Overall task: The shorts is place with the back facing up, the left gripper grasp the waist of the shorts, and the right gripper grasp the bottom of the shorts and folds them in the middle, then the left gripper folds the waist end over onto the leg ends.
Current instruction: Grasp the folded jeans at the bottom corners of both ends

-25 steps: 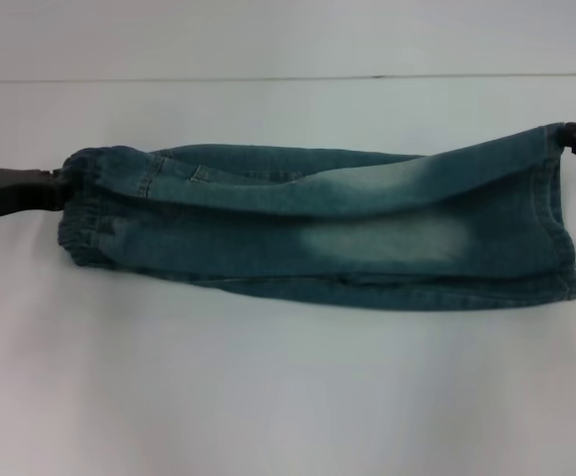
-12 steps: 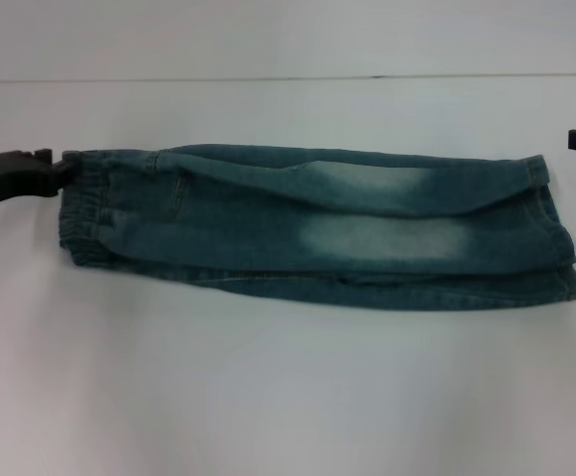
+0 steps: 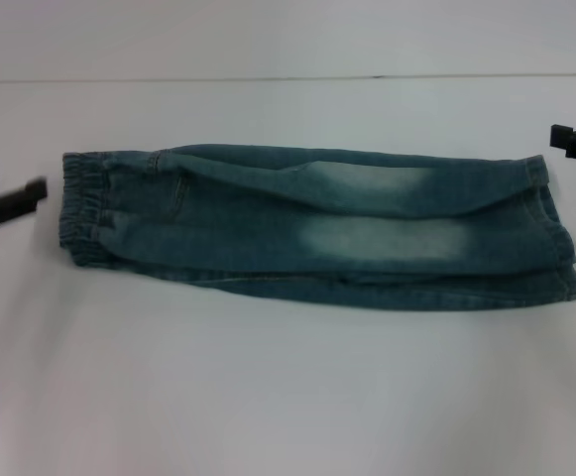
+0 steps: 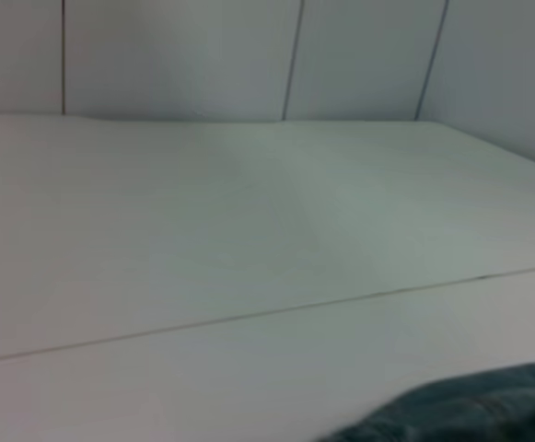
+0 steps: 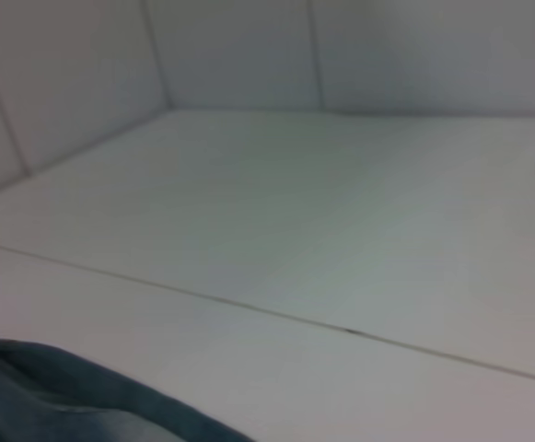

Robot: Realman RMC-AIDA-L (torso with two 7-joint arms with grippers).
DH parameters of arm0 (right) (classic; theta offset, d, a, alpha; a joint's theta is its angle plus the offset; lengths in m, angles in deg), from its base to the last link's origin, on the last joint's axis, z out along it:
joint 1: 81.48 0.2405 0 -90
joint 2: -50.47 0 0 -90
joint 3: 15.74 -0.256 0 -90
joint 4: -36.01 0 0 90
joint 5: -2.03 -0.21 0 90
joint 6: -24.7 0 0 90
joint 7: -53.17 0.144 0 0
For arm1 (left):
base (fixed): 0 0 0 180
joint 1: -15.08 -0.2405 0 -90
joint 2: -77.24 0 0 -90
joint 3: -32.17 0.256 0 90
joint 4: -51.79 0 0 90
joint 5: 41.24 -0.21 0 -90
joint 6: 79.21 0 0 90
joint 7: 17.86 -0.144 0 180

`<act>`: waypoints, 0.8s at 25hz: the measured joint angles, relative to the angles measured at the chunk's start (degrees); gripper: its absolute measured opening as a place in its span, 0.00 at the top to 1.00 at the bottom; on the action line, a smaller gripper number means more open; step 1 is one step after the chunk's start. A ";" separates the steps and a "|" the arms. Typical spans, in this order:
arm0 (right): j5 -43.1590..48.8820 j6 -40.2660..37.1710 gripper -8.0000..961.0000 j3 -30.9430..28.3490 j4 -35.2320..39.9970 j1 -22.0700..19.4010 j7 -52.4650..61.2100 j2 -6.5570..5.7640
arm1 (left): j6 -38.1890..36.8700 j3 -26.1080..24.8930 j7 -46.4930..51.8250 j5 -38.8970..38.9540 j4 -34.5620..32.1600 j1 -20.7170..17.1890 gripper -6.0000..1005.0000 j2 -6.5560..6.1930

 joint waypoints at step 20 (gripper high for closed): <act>-5.37 -25.77 0.01 6.27 -4.34 -3.68 -19.51 0.56 | 2.28 -3.89 -20.69 -0.40 11.39 -2.94 0.16 1.11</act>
